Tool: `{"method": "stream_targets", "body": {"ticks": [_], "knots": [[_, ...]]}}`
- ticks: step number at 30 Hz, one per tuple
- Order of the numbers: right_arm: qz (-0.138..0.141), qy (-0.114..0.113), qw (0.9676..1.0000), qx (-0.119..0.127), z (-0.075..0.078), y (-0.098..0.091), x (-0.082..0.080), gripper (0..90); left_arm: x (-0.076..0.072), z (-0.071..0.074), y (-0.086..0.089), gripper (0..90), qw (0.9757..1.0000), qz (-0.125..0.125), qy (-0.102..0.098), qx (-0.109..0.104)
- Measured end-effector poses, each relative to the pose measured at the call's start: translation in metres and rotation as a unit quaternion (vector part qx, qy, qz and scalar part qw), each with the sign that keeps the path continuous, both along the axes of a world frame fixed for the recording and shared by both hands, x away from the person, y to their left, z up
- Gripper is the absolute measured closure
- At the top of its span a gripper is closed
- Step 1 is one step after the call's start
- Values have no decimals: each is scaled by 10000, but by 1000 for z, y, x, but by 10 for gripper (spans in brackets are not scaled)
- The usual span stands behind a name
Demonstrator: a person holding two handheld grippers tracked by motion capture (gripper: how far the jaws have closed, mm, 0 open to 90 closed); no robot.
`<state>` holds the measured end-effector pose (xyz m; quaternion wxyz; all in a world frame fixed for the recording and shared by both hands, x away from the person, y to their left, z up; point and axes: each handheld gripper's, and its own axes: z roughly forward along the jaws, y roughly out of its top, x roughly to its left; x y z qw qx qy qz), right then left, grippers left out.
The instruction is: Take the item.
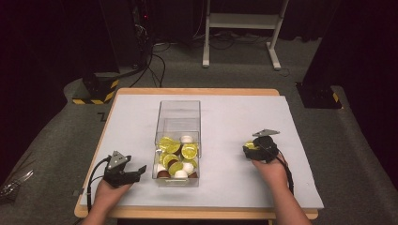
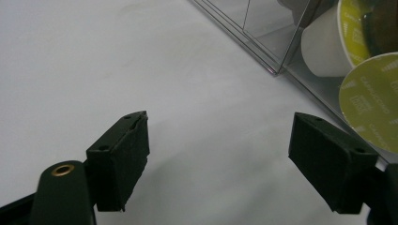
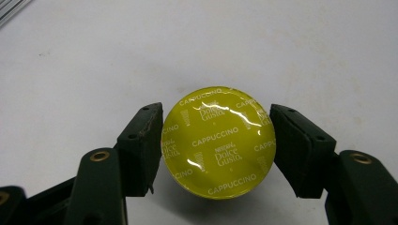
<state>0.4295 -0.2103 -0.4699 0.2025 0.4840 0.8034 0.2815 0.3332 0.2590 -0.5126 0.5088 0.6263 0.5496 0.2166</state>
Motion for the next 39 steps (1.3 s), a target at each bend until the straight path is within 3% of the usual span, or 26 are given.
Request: {"method": "stream_targets", "body": {"ticks": [9, 16, 19, 23, 29, 30, 34, 39], "knots": [[1, -90, 9999, 126, -1, -2, 0, 358, 0, 2, 2, 206, 9999, 85, -79, -109], [64, -330, 9990, 282, 7, 2, -6, 304, -6, 4, -1, 204, 9996, 95, -201, -191], [137, -465, 9982, 348, 12, 7, -13, 296, -11, 8, -1, 202, 9996, -24, -258, -119], [300, -621, 9965, 462, 19, 14, -24, 296, -15, 12, -7, 188, 9991, -100, -355, -195], [606, -824, 9927, 640, 26, 27, -42, 311, -23, 20, -14, 179, 9981, -273, -504, -216], [677, -896, 9916, 636, 26, 33, -49, 310, -27, 22, -14, 179, 9979, -367, -517, -137], [841, -967, 9890, 743, 26, 43, -64, 311, -34, 25, -18, 176, 9974, -433, -524, -237], [1038, -946, 9864, 848, 24, 53, -77, 311, -39, 28, -21, 170, 9970, -492, -549, -215]]}}
